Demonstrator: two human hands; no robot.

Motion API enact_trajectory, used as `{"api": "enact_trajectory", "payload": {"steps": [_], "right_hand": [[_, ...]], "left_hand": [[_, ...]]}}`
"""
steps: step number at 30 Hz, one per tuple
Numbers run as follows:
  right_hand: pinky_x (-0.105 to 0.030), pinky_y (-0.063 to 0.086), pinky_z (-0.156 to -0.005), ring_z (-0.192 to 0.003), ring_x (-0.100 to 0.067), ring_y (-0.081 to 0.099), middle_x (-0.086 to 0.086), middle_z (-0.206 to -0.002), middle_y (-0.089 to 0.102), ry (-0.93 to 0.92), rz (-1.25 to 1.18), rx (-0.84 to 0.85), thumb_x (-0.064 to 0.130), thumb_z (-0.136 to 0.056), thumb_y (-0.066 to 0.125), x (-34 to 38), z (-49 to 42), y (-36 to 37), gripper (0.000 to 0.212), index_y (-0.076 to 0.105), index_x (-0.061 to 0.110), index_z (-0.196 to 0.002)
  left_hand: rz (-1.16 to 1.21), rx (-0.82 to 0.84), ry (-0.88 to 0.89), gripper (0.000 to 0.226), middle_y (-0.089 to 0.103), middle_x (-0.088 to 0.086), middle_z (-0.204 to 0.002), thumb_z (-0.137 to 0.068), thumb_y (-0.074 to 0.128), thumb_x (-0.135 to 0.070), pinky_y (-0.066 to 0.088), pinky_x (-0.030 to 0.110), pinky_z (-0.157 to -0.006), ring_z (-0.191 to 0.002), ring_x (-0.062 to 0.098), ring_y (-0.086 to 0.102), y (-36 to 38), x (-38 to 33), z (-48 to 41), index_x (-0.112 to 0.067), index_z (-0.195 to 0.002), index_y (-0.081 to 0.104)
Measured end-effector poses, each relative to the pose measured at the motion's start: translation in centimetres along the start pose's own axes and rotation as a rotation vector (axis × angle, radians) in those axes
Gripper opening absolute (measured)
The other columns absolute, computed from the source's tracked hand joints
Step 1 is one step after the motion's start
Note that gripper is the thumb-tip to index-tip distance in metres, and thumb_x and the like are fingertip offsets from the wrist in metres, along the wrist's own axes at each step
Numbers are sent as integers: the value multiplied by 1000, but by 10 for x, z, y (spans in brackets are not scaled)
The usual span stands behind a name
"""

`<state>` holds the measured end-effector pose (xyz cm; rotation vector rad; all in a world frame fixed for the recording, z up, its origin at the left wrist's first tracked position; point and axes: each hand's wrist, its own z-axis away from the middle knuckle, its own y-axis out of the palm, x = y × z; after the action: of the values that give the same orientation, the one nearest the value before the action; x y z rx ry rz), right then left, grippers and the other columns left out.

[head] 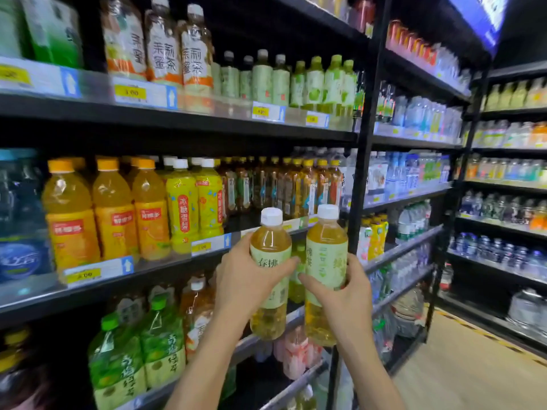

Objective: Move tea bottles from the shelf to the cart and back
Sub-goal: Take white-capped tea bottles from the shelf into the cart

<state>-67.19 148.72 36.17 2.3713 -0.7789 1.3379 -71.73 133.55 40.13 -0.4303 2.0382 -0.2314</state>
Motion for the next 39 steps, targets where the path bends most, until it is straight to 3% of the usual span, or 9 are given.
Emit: {"api": "enact_trajectory", "payload": {"steps": [4,10,15,24,28,31,35,39], "right_hand": [[-37,59,-76,-84,-7,69,10,-92,72,2,-44,86,21,-68,90,-10,-49,-17,47,61,29,-104],[-24,57,-74,-88,1,66,11,-98,70,-76,-97,186,24,-70,89,-9,-118,-32,50,61,27,-111],[-21,56,-73,-90,3,65,13,-102,68,-145,-159,251,27,-71,88,4,-165,-28,55,59,26,-118],[-41,59,-81,-93,-11,69,8,-101,71,-265,-262,275,30,-65,91,53,-248,2,52,62,26,-108],[-38,60,-82,-94,-8,68,8,-104,71,-317,-298,270,29,-68,90,72,-276,17,53,62,24,-113],[-37,59,-84,-97,-8,68,9,-107,70,-344,-339,270,30,-68,90,83,-293,30,56,61,24,-115],[-35,58,-86,-101,-11,67,6,-112,69,-368,-366,294,28,-69,89,95,-314,49,61,59,21,-121],[-40,59,-86,-97,-13,68,4,-107,70,-369,-381,310,27,-66,91,110,-340,63,56,61,22,-113]], "left_hand": [[10,-55,-20,39,71,-18,-83,-62,87,-54,59,40,-77,-81,0,67,30,-18,-25,-37,-88,65],[-23,-116,-8,38,72,-16,-86,-65,86,-52,58,34,-73,-84,1,68,63,-50,-57,-35,-93,66],[-76,-192,28,39,73,-15,-82,-63,85,-56,60,42,-75,-80,3,69,68,-74,-83,-33,-88,66],[8,-243,145,33,75,-14,-83,-66,87,-46,60,40,-80,-81,3,71,45,-120,-146,-29,-89,72],[44,-194,216,35,76,-16,-94,-70,86,-46,59,40,-85,-90,4,72,31,-138,-173,-31,-99,73],[17,-173,266,36,75,-17,-95,-71,85,-47,59,34,-81,-89,1,72,21,-152,-191,-33,-101,71],[-13,-204,307,26,76,-17,-87,-74,85,-42,54,21,-63,-78,-1,72,9,-169,-212,-31,-92,71],[39,-226,318,24,76,-14,-81,-75,85,-34,55,20,-55,-74,2,73,-4,-184,-232,-26,-93,71]]}}
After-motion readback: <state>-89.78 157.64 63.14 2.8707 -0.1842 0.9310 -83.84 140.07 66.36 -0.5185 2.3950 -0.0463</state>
